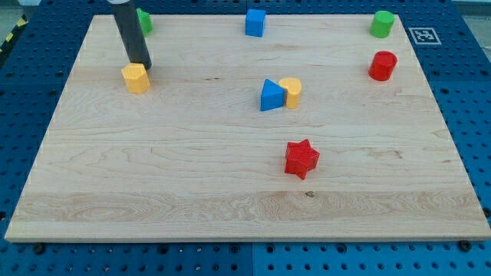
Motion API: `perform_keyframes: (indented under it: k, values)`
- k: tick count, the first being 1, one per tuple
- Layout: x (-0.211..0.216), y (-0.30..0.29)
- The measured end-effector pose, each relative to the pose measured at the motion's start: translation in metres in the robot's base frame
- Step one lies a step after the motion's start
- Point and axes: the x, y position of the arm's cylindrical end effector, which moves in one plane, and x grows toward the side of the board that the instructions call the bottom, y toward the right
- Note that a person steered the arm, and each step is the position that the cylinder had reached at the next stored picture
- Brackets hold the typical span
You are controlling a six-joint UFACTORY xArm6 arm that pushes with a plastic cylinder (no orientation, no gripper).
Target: Slide the yellow hexagon to the center left
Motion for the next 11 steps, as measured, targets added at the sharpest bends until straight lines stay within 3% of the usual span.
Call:
perform_keyframes:
  k: [3,6,11]
  values:
    - [0.021,0.000]
    - [0.036,0.046]
    - [0.064,0.020]
